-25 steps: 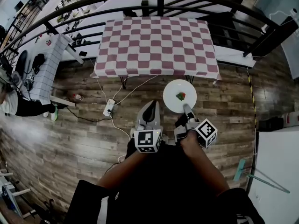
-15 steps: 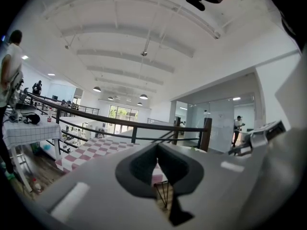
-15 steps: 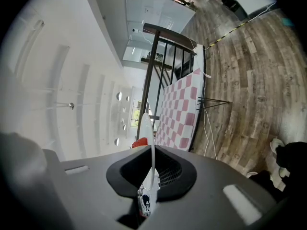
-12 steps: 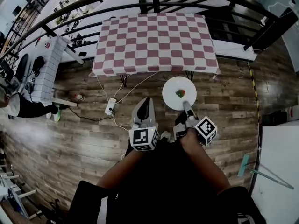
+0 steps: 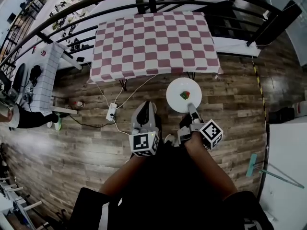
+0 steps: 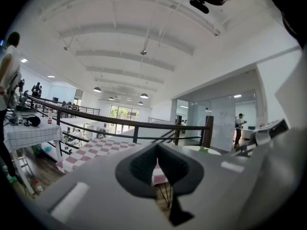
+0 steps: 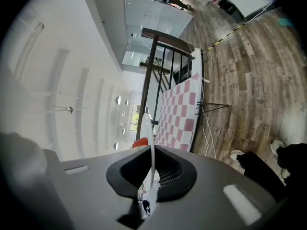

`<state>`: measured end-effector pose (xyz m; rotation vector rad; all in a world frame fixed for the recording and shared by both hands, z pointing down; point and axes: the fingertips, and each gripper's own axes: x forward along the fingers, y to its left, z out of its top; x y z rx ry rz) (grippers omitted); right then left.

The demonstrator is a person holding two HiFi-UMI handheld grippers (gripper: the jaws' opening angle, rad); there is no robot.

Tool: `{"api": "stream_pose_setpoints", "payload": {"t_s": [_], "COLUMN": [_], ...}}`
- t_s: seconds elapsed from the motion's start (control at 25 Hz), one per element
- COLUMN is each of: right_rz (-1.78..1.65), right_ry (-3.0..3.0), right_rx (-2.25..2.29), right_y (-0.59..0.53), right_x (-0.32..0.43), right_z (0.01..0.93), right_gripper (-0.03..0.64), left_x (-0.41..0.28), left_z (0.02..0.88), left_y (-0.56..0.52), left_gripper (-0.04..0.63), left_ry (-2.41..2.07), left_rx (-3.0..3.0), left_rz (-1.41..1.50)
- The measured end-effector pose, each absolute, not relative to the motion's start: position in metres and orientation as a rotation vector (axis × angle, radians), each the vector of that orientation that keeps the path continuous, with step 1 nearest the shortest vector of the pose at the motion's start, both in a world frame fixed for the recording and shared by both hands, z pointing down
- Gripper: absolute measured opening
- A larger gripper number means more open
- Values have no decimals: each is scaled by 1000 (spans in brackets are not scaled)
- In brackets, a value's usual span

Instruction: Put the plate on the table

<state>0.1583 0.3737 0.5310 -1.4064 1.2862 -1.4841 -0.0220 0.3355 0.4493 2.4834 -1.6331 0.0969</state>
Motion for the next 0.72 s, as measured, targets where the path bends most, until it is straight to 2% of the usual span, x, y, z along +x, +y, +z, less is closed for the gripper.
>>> {"api": "stream_pose_setpoints", "payload": {"t_s": [0.72], "right_rz": [-1477], "right_ry": [1351], "right_rx": [-1408], "right_y": [315], "right_x": [156], "right_z": [523], "right_gripper": [15], "left_x": [-22], "left_z": [459], "left_y": [271], "left_gripper": [11], "left_ry": [-1619], "left_rx": [2460], "left_rz": [73]}}
